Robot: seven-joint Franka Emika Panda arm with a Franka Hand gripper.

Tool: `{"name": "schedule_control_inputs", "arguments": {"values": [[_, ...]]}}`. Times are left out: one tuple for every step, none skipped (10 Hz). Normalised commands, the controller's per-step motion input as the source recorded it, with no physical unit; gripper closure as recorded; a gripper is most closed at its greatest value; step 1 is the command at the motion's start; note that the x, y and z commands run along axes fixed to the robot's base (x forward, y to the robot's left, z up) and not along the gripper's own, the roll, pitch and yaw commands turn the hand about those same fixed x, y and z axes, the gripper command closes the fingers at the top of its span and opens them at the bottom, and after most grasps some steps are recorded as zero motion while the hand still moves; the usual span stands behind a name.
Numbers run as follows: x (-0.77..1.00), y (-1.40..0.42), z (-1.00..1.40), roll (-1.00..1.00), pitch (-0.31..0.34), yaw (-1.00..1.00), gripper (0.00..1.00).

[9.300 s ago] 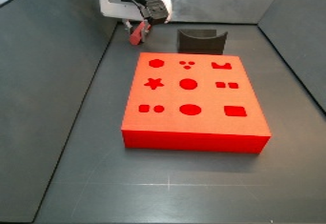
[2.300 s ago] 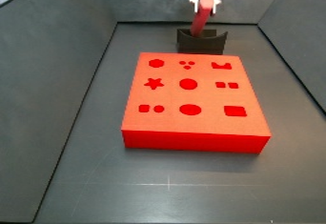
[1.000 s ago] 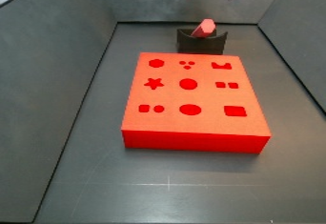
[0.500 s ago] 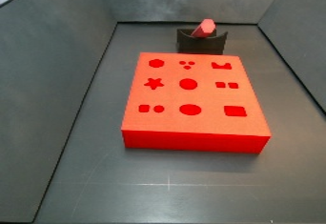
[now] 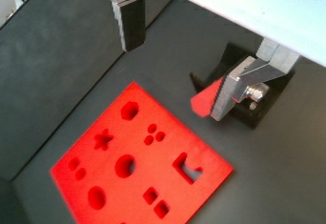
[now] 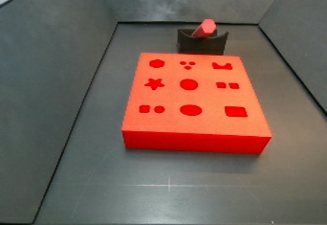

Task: Pick up the hexagon object. Move up. Place the hexagon object on the fixture. Regrasp the hexagon object. Move to above the board. Insert the hexagon object.
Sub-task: Regrasp the hexagon object.

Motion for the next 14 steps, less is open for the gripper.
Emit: {"name": "schedule_control_inputs", "arguments": {"values": [[-0.02, -0.02, 0.00, 1.00, 0.034, 0.04, 0.00], [-0.02, -0.03, 0.01, 1.00, 0.031, 0.04, 0.00], [-0.01, -0.02, 0.01, 1.00, 0.027, 0.04, 0.00], [-0.01, -0.02, 0.01, 1.00, 0.026, 0.04, 0.00], [0.00, -0.02, 0.01, 1.00, 0.023, 0.04, 0.00], [0.00, -0.02, 0.01, 1.00, 0.022, 0.04, 0.00], [0.00, -0.02, 0.01, 1.00, 0.025, 0.05, 0.00], [0.00, -0.02, 0.01, 1.00, 0.029, 0.05, 0.00], [0.01, -0.02, 0.01, 1.00, 0.037, 0.05, 0.00], [0.03, -0.02, 0.00, 1.00, 0.043, 0.05, 0.00], [0.04, -0.03, 0.00, 1.00, 0.054, 0.06, 0.00], [0.05, -0.03, 0.00, 1.00, 0.061, 0.06, 0.00], [0.07, -0.03, 0.00, 1.00, 0.079, 0.07, 0.00], [0.09, -0.04, -0.01, 1.00, 0.100, 0.08, 0.00]]}}
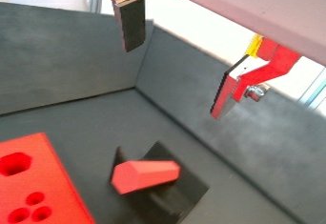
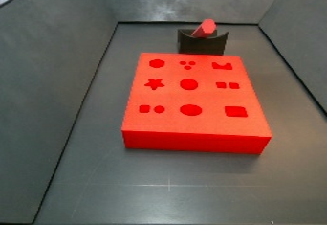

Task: Pick up the hexagon object. Move up. Place the hexagon object on the fixture. Regrasp the hexagon object. Move to above the board. Insert the hexagon object.
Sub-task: Regrasp the hexagon object.

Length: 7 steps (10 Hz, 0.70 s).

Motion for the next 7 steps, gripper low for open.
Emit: {"name": "schedule_control_inputs", "arguments": {"values": [[0.10, -0.04, -0.01, 1.00, 0.118, 0.09, 0.00], [0.10, -0.04, -0.01, 1.00, 0.132, 0.10, 0.00], [0.10, -0.04, 0.00, 1.00, 0.154, 0.13, 0.00], [0.10, -0.04, -0.01, 1.00, 0.177, 0.17, 0.00], [0.10, -0.05, -0.01, 0.94, 0.185, 0.20, 0.00], [0.10, -0.05, -0.01, 0.76, 0.162, 0.21, 0.00], [0.10, -0.05, -0.01, 0.57, 0.132, 0.22, 0.00]]}}
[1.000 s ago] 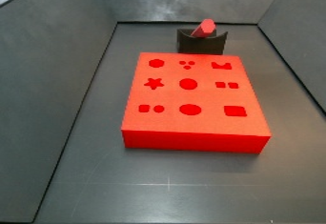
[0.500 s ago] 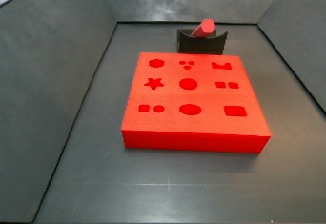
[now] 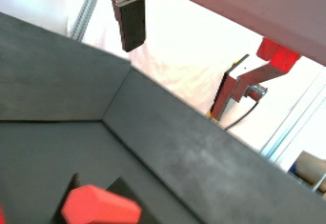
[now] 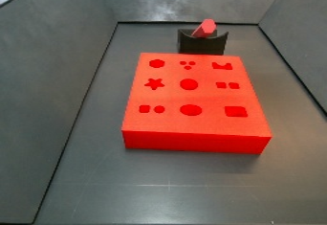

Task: Pick up the hexagon object. Move up. Place the hexagon object on the fixture. Regrasp the hexagon object. Move to above the board. Insert the hexagon object.
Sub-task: Regrasp the hexagon object.

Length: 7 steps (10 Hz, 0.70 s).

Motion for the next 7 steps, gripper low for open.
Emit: {"name": "schedule_control_inputs", "arguments": {"values": [[0.10, -0.05, 0.00, 0.34, 0.092, 0.23, 0.00], [0.09, -0.04, 0.00, 0.24, 0.057, 0.22, 0.00], [0.08, -0.04, 0.00, 0.21, 0.030, 0.22, 0.00], [0.03, 0.04, -1.00, 0.09, 0.011, 0.15, 0.00], [0.03, 0.04, -1.00, 0.09, 0.004, 0.14, 0.00], [0.04, 0.04, -1.00, 0.08, -0.041, 0.12, 0.00], [0.05, 0.04, -1.00, 0.07, -0.062, 0.11, 0.00]]}}
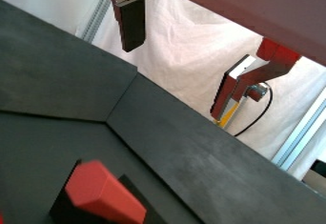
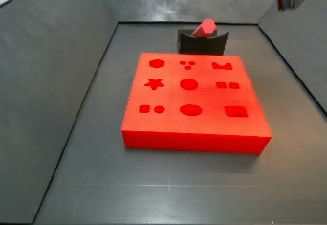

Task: Pick up the hexagon object. Move up. Place the hexagon object on the fixture. Regrasp the hexagon object. Move to above the board. Insert the hexagon object.
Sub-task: Regrasp the hexagon object, then move to above the board.

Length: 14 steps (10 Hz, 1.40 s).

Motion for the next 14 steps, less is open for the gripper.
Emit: {"name": "schedule_control_inputs", "arguments": {"values": [[0.06, 0.04, -1.00, 0.07, -0.094, 0.08, 0.00], [0.06, 0.03, -1.00, 0.07, -0.109, 0.06, 0.00], [0.07, 0.03, -1.00, 0.07, -0.110, 0.03, 0.00], [0.07, 0.03, -1.00, 0.07, -0.113, 0.02, 0.00], [0.07, 0.02, -1.00, 0.07, -0.102, -0.01, 0.00], [0.08, 0.02, -1.00, 0.07, -0.086, -0.03, 0.00], [0.08, 0.02, -0.92, 0.06, -0.073, -0.04, 0.00], [0.07, 0.01, -0.75, 0.07, -0.054, -0.04, 0.00], [0.07, 0.00, -0.59, 0.07, -0.034, -0.04, 0.00], [0.07, 0.00, -0.39, 0.07, -0.014, -0.03, 0.00], [0.07, 0.00, -0.23, 0.07, 0.000, -0.02, 0.00], [0.00, 0.00, 0.00, 0.00, 0.000, 0.00, 1.00], [-0.15, -0.23, 1.00, 0.26, 0.232, 0.48, 1.00], [-0.15, -0.23, 1.00, 0.23, 0.206, 0.48, 1.00]]}}
